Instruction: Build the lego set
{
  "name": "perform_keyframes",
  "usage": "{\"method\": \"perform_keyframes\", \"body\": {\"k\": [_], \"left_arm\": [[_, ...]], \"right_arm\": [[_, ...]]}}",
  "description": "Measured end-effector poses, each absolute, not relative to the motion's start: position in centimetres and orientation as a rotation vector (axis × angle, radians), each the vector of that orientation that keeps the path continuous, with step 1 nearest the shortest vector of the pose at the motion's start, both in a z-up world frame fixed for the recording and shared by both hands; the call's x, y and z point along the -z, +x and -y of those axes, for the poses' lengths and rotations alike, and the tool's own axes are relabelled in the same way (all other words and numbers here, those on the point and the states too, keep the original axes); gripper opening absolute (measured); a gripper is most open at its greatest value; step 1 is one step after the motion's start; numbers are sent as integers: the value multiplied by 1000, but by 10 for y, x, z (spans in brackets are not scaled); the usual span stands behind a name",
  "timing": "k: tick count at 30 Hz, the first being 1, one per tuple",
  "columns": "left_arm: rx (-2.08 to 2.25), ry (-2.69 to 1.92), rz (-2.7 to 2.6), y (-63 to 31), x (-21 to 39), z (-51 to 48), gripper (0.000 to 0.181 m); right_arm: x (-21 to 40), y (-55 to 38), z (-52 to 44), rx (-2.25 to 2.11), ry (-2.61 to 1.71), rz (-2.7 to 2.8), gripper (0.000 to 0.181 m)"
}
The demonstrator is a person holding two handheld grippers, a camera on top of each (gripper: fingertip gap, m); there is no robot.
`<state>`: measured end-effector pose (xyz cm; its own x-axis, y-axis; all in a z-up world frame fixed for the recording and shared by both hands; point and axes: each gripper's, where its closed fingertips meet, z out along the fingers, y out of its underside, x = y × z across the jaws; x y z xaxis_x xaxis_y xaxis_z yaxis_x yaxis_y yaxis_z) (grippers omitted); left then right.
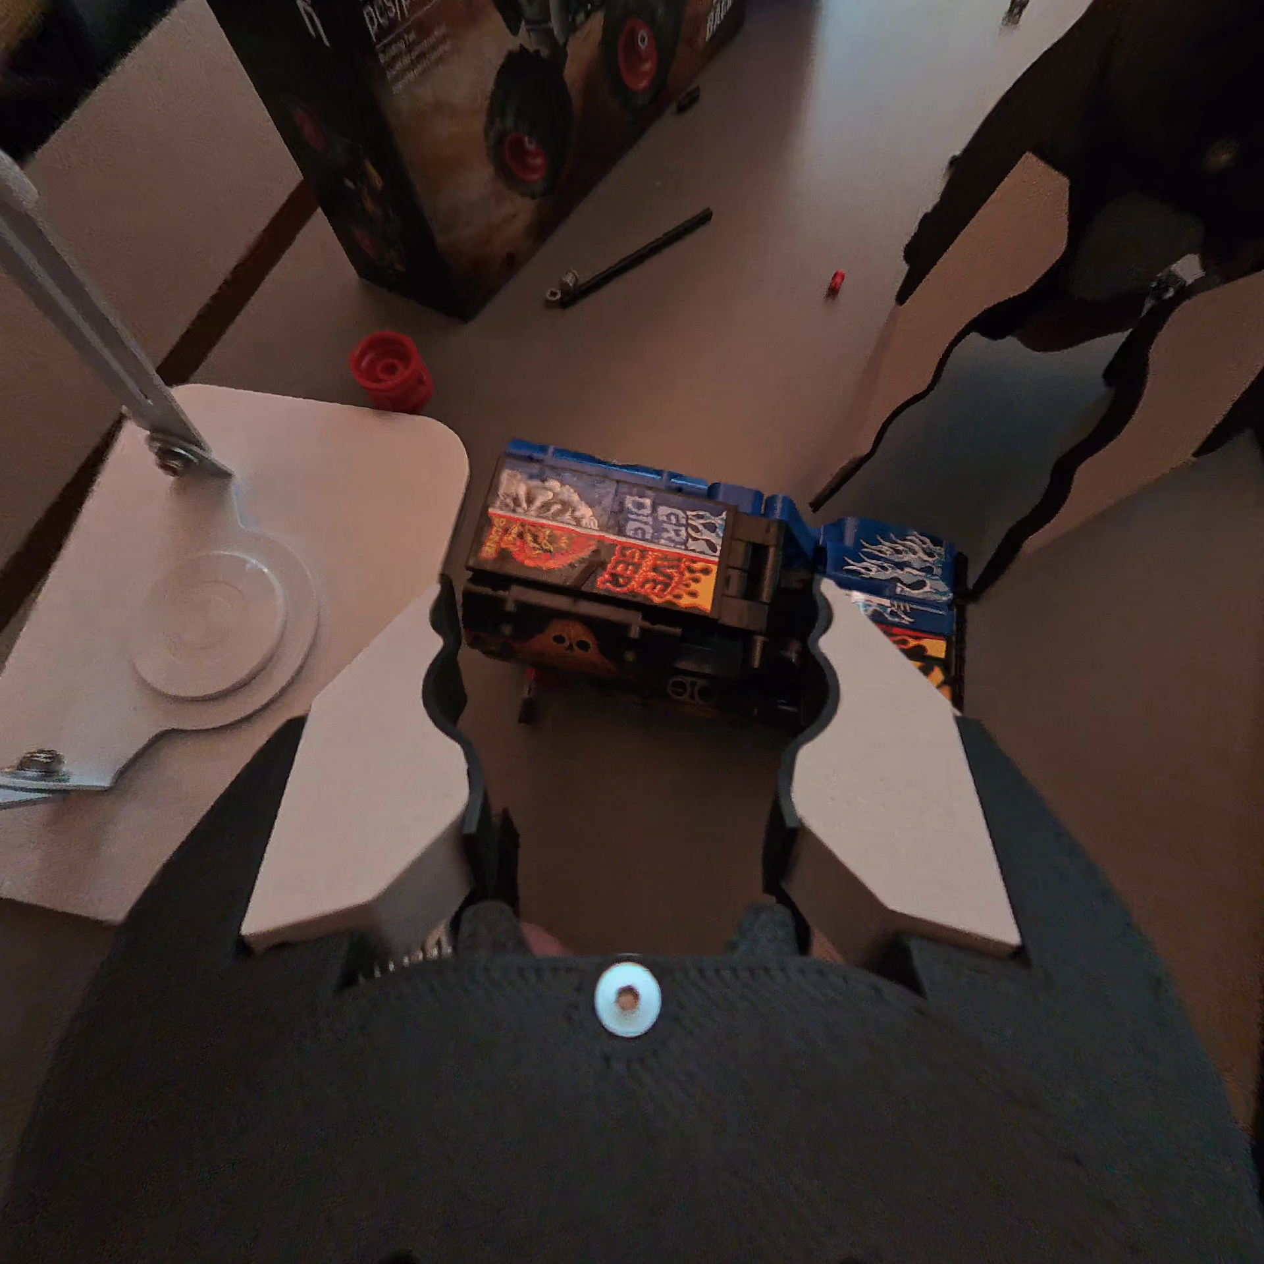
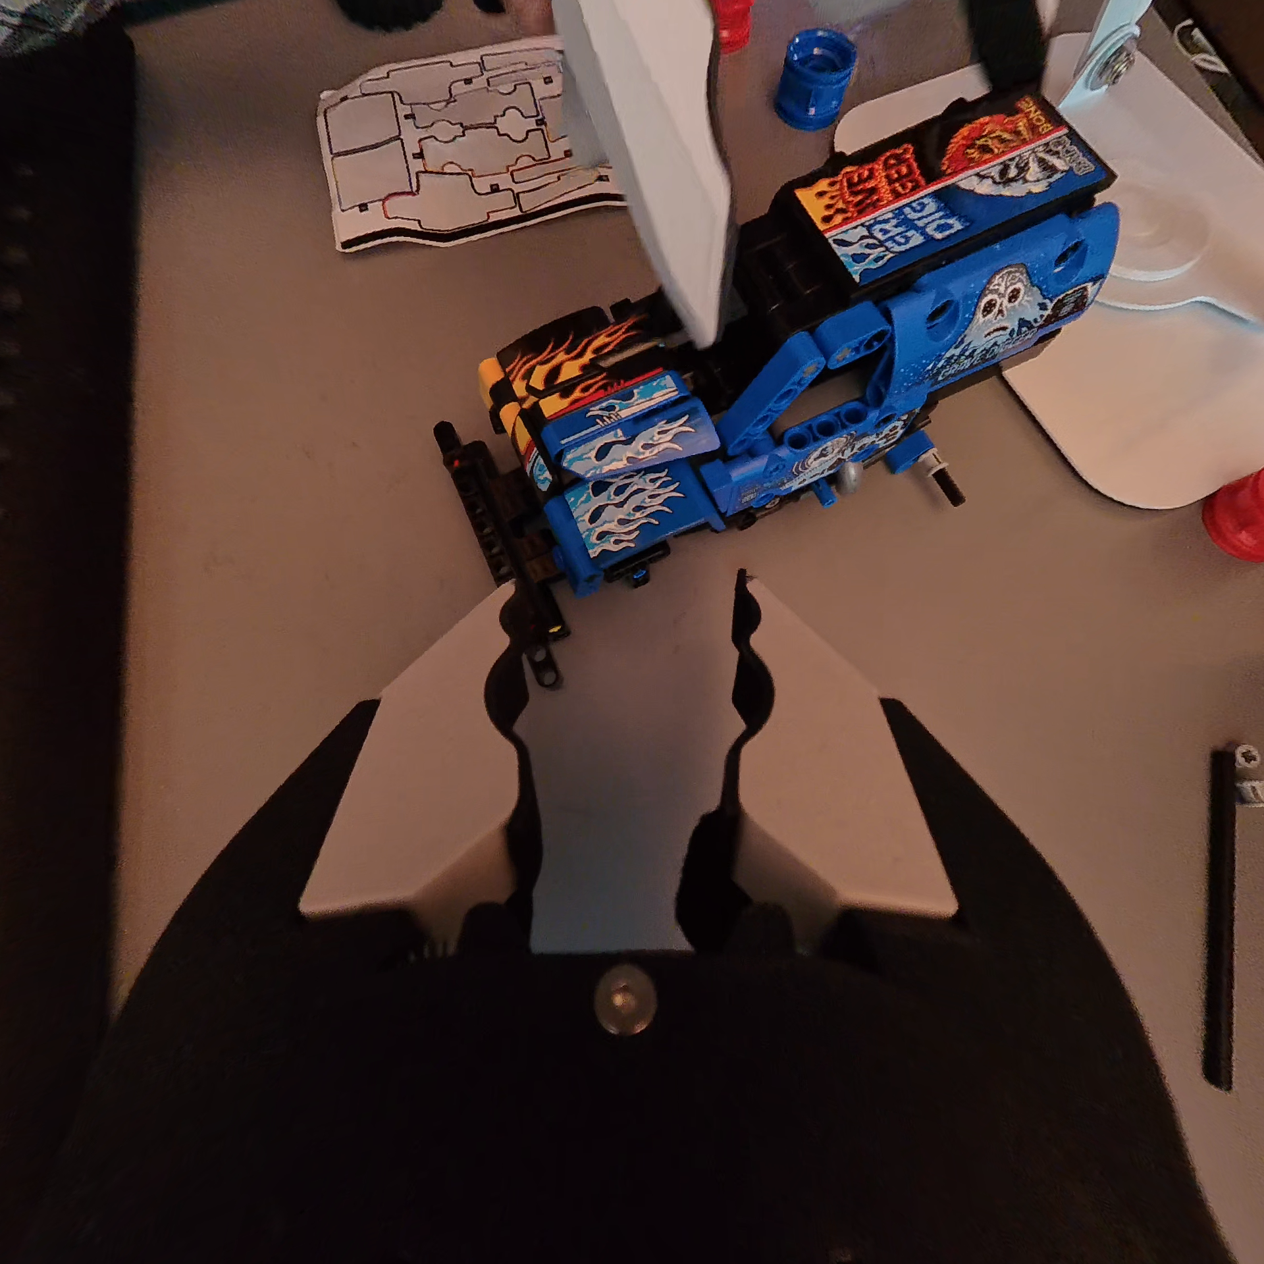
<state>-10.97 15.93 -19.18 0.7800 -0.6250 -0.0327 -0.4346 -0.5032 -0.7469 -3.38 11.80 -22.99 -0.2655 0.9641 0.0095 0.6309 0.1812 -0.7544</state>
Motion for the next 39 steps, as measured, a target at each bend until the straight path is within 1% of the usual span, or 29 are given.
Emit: {"method": "perform_keyframes", "body": {"k": [3,4,6,8,11,15,17,18,19,25,30,32,36,39], "left_arm": [[108,-1991,-781,-120,146,-172,89],[-43,-1891,-754,-130,122,-183,80],[-366,-1734,-677,-156,77,-203,69],[-521,-1676,-702,-163,59,-219,62],[-703,-1637,-749,-173,49,-241,48],[-869,-1677,-851,-186,61,-260,35],[-851,-1709,-893,-186,71,-260,28],[-828,-1727,-906,-185,75,-258,18],[-800,-1733,-901,-184,76,-257,15],[-655,-1787,-886,-182,76,-251,8],[-484,-1842,-879,-179,76,-244,8],[-434,-1892,-893,-181,81,-242,0],[-479,-1879,-920,-183,83,-242,0],[-515,-1818,-931,-174,71,-239,1]], "right_arm": [[231,-35,-121,-876,-1484,1964,57],[230,-36,-121,-876,-1477,1957,57],[227,-38,-123,-875,-1465,1941,56],[226,-38,-124,-870,-1455,1929,55],[225,-38,-125,-874,-1456,1921,56],[226,-38,-126,-890,-1458,1912,56],[226,-38,-126,-897,-1458,1910,57],[226,-38,-126,-899,-1457,1910,57],[226,-38,-127,-900,-1456,1911,57],[226,-38,-127,-900,-1453,1912,56],[226,-38,-127,-915,-1455,1911,55],[226,-38,-127,-918,-1456,1910,55],[226,-38,-127,-922,-1457,1911,55],[221,-36,-129,-916,-1436,1899,55]]}}
